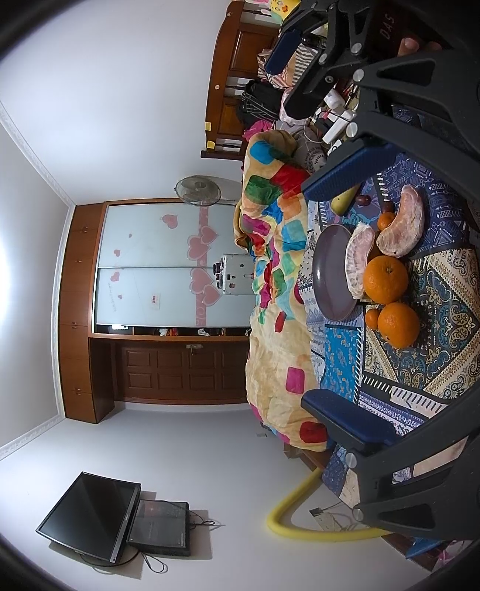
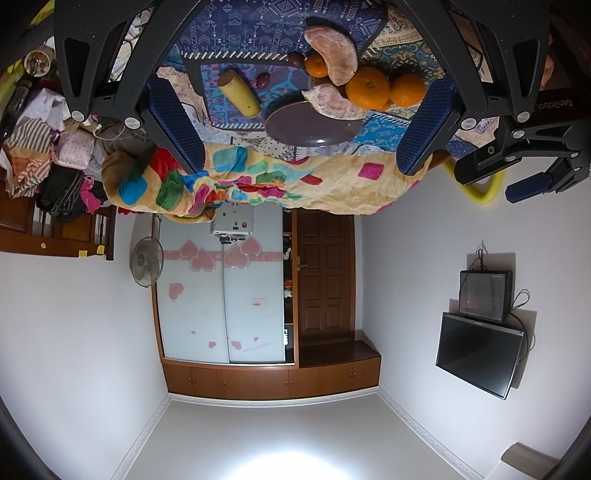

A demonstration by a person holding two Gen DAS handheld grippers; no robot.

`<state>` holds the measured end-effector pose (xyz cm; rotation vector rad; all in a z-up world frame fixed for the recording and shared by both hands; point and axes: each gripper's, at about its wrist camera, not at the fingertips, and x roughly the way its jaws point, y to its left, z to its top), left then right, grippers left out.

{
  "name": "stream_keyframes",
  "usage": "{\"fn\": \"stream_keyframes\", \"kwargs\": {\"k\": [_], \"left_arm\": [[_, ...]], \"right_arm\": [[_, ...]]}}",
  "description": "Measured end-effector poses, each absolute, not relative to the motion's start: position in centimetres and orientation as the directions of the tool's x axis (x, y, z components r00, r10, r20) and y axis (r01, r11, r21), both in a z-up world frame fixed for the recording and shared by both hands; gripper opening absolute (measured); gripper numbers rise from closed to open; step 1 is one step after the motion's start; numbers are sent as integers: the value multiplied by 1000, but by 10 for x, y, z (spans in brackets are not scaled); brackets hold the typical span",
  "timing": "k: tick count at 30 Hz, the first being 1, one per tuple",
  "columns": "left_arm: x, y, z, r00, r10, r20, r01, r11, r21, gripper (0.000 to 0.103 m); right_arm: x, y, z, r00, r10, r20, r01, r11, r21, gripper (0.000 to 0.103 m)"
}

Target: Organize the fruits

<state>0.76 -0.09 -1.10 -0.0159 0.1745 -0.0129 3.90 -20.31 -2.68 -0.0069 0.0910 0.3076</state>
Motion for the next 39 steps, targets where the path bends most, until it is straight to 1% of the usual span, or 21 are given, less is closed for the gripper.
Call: {"fn": "stream_keyframes", "kwargs": {"k": [8,14,22,29,31,33,35,37,39], "left_arm": [[15,3,-17,979,-17,-203,13,1000,-24,103],[29,8,-34,963,-18,-270,14,1000,-18,103],[56,19,-71,914,7,-405,1,1000,20,103],[86,36,-107,848,-13,-530,18,1000,4,103],[93,40,-113,832,-28,-555,33,999,-1,103],[100,44,-118,815,-44,-578,44,999,-14,103],[108,46,-124,798,-59,-600,53,998,-29,102],[114,48,-128,780,-70,-622,64,997,-32,95],[119,48,-131,762,-82,-643,76,996,-37,89]], "right_arm": [[44,-206,-30,947,302,-108,-303,953,12,103],[57,-201,-47,935,309,-173,-313,950,4,103],[88,-190,-90,883,320,-343,-344,939,-10,103],[113,-180,-123,791,362,-493,-409,912,15,103],[117,-179,-130,764,378,-522,-429,903,26,100],[121,-178,-134,740,387,-551,-447,894,28,90],[125,-176,-137,722,390,-572,-459,888,27,86],[126,-176,-139,705,398,-587,-473,880,29,82],[127,-174,-140,688,403,-603,-489,872,25,72]]}}
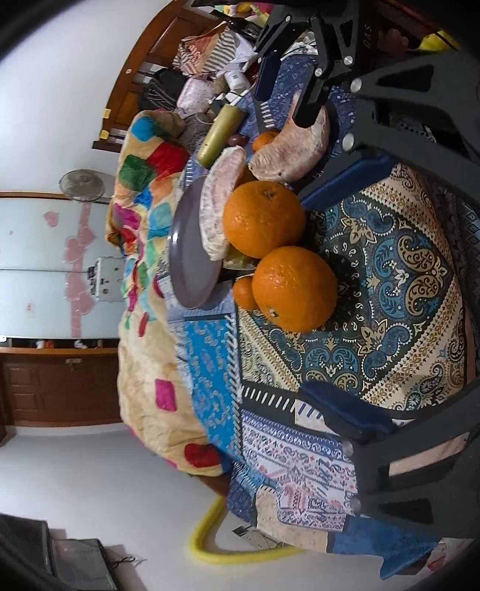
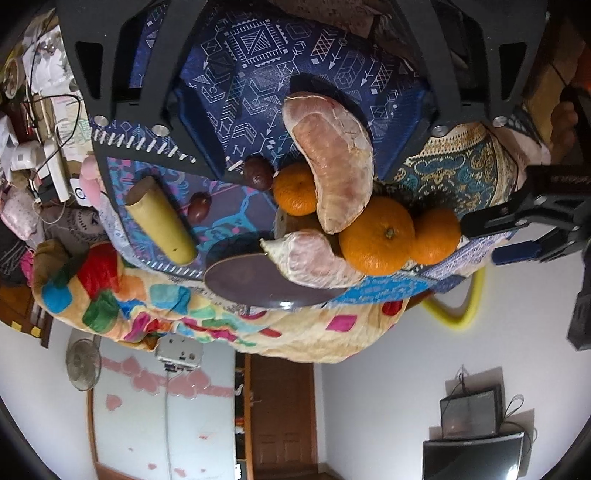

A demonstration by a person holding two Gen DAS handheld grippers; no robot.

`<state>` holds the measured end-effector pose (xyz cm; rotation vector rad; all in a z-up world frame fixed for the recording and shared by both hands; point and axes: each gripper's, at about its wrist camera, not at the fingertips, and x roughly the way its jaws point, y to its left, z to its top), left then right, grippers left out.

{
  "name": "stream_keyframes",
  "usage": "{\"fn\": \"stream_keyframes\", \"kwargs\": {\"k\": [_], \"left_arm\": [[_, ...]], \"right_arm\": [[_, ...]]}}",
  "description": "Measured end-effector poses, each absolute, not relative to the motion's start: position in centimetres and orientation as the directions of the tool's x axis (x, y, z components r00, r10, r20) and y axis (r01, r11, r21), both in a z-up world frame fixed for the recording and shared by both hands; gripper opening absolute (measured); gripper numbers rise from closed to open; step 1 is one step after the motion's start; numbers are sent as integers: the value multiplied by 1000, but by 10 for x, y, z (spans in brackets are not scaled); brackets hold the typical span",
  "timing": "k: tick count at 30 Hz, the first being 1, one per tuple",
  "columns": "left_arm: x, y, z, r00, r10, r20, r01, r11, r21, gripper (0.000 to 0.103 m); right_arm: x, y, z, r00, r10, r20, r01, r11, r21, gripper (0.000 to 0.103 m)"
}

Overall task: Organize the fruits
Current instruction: 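Grasp a pink pomelo segment with the right gripper while the left gripper grasps a large orange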

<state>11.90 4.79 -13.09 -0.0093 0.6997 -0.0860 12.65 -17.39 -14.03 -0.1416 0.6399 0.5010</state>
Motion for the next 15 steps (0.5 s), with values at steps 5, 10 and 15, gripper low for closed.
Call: {"fn": "stream_keyframes", "kwargs": {"k": [5,10,15], "left_arm": [[135,51,-140,719,-128,-683,105,992,-76,76],[144,50,-144,710,-142,-689,116,990,-85,70],[152,44,-147,716,-122,-687,123,991,-48,65]], "right_arm": [[134,-169,-144,641,421,-642,-531,847,25,54],[137,-163,-148,606,433,-667,-560,828,29,51],[140,-160,-152,583,444,-681,-569,821,48,51]]}}
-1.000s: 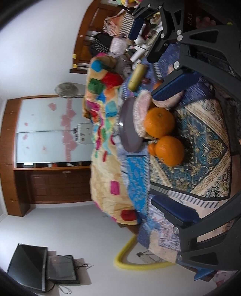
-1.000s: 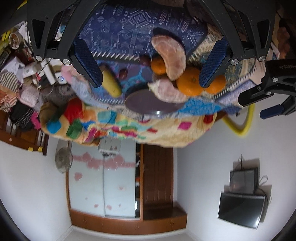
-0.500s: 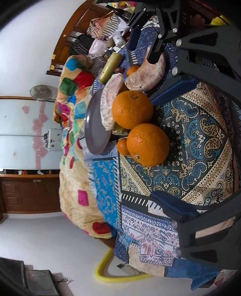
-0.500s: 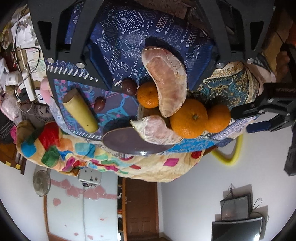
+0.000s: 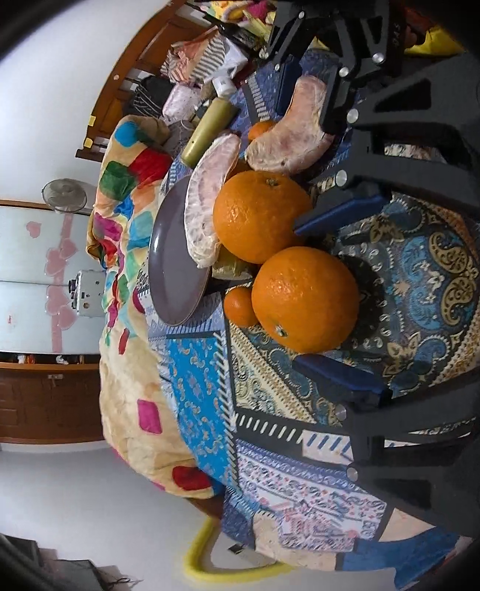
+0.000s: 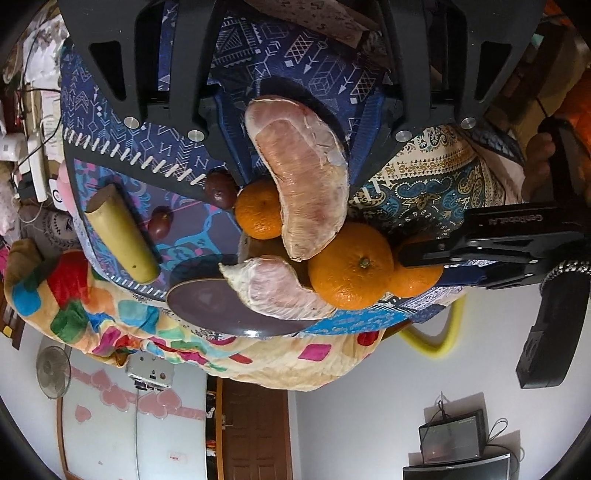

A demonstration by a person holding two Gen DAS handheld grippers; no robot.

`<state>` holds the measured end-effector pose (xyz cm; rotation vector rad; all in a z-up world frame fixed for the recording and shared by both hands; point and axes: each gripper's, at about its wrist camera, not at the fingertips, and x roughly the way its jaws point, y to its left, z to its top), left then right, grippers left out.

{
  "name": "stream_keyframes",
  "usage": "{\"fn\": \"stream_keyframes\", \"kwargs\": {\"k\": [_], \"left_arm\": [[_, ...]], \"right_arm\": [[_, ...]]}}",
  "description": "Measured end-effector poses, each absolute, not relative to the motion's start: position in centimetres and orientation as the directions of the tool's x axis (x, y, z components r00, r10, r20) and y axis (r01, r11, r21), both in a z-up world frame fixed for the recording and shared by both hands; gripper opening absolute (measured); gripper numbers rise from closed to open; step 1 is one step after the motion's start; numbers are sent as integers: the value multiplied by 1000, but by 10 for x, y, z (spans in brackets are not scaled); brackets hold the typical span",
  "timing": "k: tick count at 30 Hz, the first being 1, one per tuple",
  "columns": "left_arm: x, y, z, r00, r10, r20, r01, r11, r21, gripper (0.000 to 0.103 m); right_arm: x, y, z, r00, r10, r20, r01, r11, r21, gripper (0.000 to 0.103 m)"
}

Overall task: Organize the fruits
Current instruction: 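Grasp a pink pomelo segment with the right gripper while the left gripper grasps a large orange, then carry the pomelo segment onto the brown plate with the right gripper while the left gripper sets the orange there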

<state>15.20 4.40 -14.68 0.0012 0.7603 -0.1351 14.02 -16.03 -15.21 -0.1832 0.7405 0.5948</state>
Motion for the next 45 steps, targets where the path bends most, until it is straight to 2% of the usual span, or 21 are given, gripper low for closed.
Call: {"fn": "stream_keyframes", "kwargs": {"k": [13,17,21,29,45], "left_arm": [[160,47,-151,710,-114,-695,130,991,-30,61],[156,46,-150,705,-107,-701,139,990,-12,60],[145,48,-147,698,-118,-706,146,989,-21,60],[127,58,-142,699,-116,-705,117,992,-47,59],[121,50,-89,795,-123,-593,115,992,-51,59]], "right_arm": [[151,-148,-162,562,418,-714,-565,824,37,53],[151,-147,-163,569,410,-713,-558,829,31,47],[148,-146,-162,574,408,-710,-557,830,26,36],[138,-147,-155,578,436,-690,-570,821,41,35],[135,-170,-101,671,462,-580,-547,836,34,35]]}}
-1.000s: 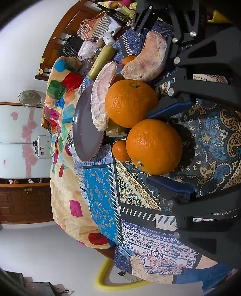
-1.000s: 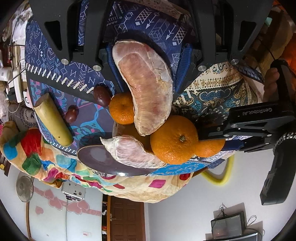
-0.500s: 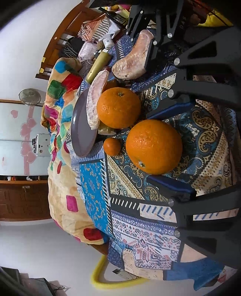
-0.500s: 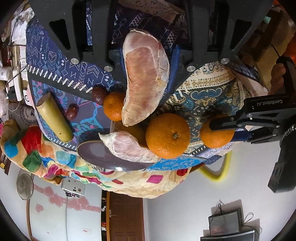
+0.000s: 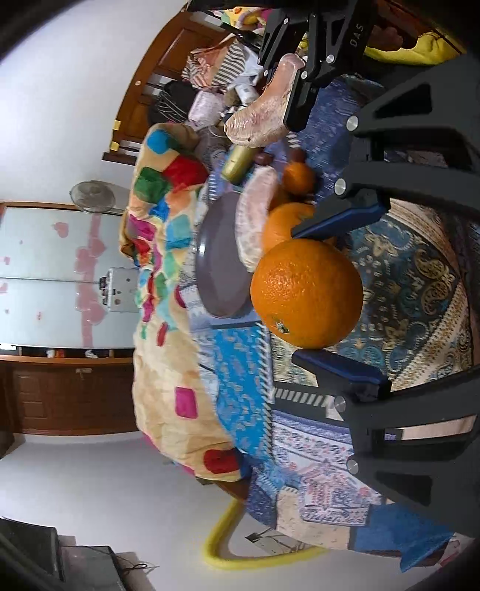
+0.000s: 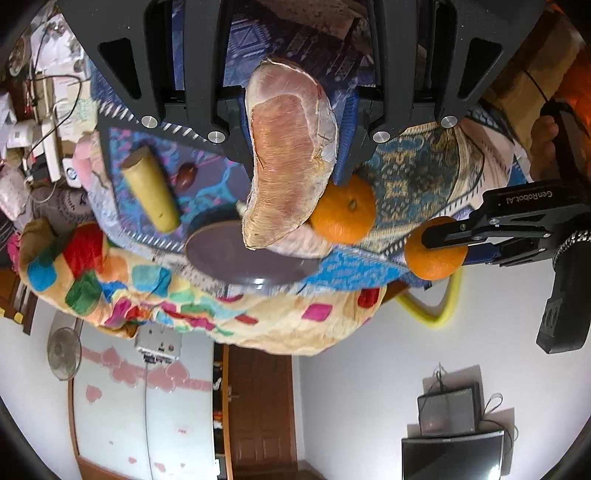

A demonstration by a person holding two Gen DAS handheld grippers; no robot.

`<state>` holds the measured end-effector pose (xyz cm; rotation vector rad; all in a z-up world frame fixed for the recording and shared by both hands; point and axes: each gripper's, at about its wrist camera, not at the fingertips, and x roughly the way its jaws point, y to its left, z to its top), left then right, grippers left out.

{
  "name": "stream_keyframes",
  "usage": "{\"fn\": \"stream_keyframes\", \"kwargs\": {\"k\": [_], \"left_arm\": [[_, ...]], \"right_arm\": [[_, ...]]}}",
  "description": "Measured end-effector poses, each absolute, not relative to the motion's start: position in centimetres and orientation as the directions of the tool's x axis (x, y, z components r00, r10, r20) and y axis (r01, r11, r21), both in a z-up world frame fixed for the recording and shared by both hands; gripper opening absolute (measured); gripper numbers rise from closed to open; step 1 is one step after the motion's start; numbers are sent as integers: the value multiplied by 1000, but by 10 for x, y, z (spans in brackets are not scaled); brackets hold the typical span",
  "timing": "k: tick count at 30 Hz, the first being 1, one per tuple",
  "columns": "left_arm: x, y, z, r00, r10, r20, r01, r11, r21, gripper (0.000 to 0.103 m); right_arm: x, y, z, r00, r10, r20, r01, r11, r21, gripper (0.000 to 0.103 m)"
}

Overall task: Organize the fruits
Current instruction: 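Carry the pomelo segment onto the brown plate with the right gripper while the left gripper sets the orange there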

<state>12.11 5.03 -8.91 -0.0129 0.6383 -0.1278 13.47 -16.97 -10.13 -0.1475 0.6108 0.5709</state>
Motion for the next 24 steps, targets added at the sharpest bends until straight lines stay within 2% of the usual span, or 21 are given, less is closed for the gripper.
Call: {"fn": "stream_keyframes", "kwargs": {"k": [12,24], "left_arm": [[154,47,-58,842,-122,-525,112,992,-50,59],[208,42,-49,848,-102,-520,107,994,-21,59]], "right_arm": [[167,-178,-66,758,443,-479,-505,863,-1,35],[208,-170,-53,807,410,-425,-472,880,-47,35]]}}
